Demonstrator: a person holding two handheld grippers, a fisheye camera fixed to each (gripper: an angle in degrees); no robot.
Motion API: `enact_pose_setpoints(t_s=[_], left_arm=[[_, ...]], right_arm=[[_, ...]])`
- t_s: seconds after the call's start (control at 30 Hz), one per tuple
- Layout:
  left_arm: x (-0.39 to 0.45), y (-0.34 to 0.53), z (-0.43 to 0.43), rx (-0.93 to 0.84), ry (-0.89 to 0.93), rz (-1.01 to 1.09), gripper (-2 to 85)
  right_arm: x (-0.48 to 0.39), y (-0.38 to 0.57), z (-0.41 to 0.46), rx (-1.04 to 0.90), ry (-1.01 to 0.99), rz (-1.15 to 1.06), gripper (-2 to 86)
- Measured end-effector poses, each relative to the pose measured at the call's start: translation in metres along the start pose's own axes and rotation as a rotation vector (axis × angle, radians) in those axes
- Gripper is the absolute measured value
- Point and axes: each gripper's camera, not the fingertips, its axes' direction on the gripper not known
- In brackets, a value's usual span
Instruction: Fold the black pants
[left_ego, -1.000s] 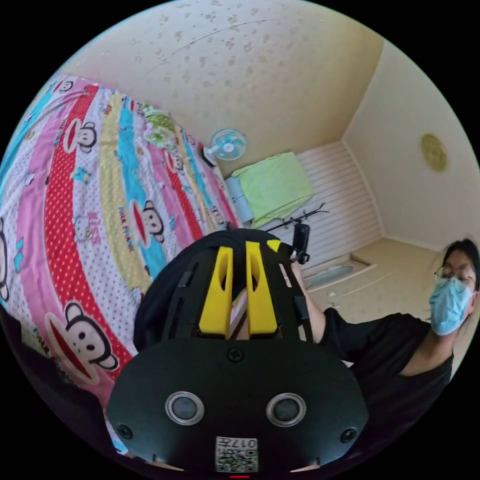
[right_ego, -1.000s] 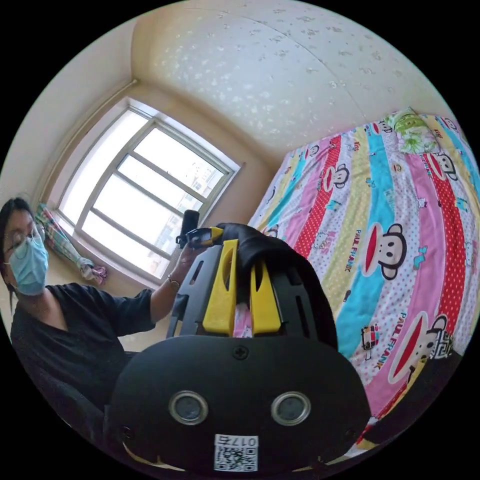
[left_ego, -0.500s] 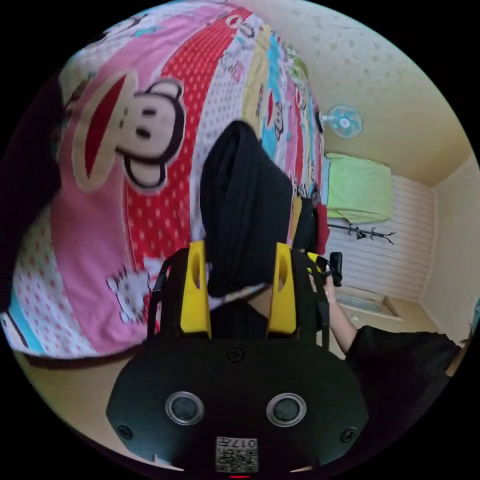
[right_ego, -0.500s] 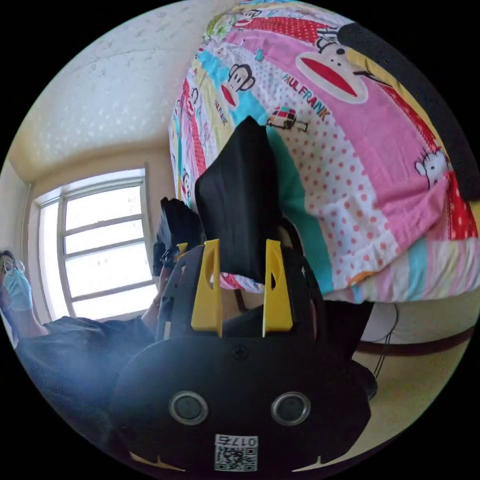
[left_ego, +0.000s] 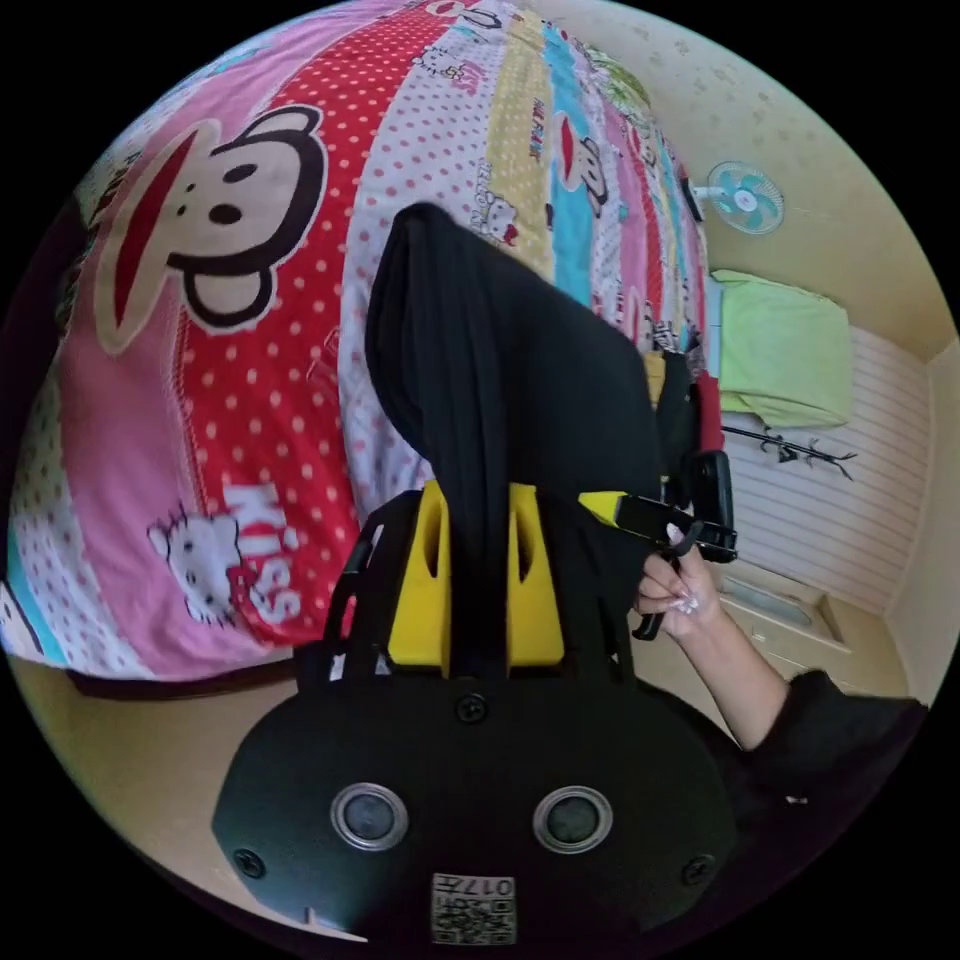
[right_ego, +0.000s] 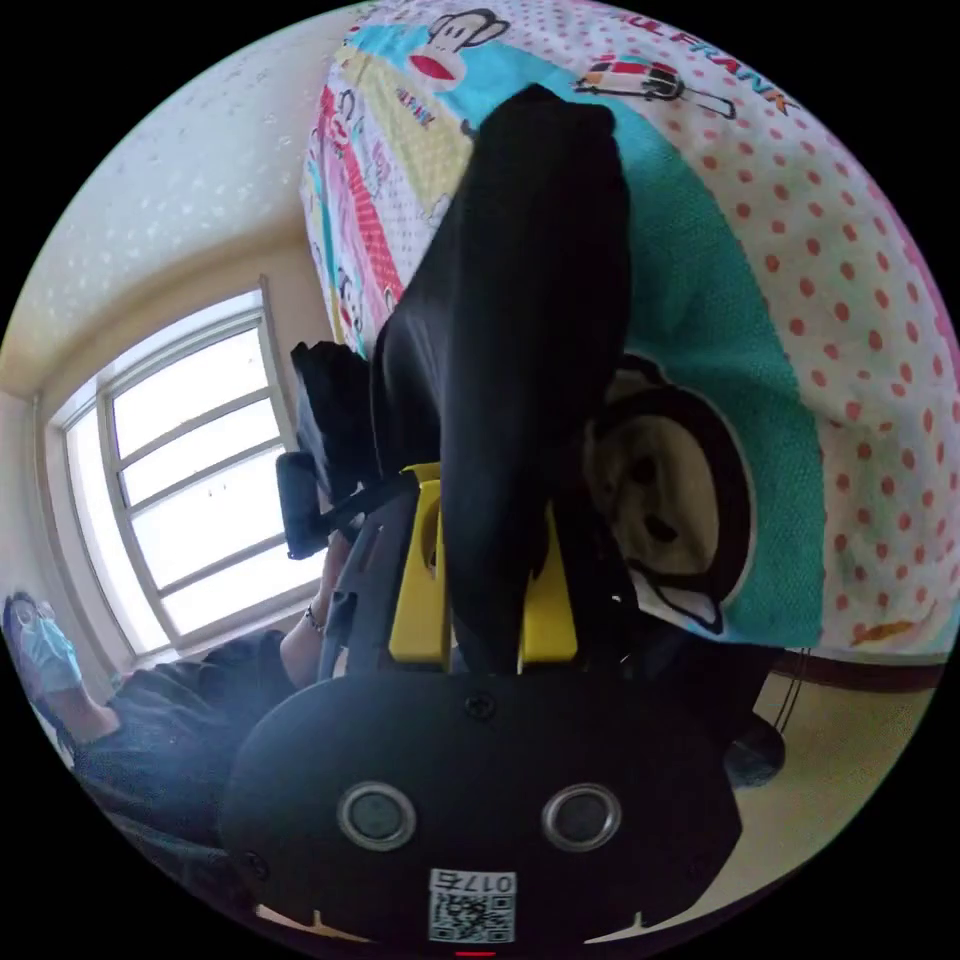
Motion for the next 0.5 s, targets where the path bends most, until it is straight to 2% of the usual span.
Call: enact_pose_setpoints(t_s=[0.1, 0.3, 0.37, 0.5], left_arm=[[0.008, 0.048, -0.046, 0.078, 0.044, -0.004, 8.4], [0.008, 0.157, -0.19, 0.479, 0.043, -0.092, 8.5], [0.001, 0.174, -0.248, 0.641, -0.009, -0.105, 8.9], [-0.033, 0.159, -0.311, 0.791, -0.193, -0.123, 12.2]], right_arm=[[-0.066, 0.027, 0.0, -0.097, -0.005, -0.129, 8.6], [-0.243, 0.045, 0.051, -0.273, -0.063, -0.545, 8.7], [-0.295, 0.036, 0.076, -0.291, -0.083, -0.666, 8.8], [-0.375, -0.004, 0.141, -0.213, -0.018, -0.809, 10.1]])
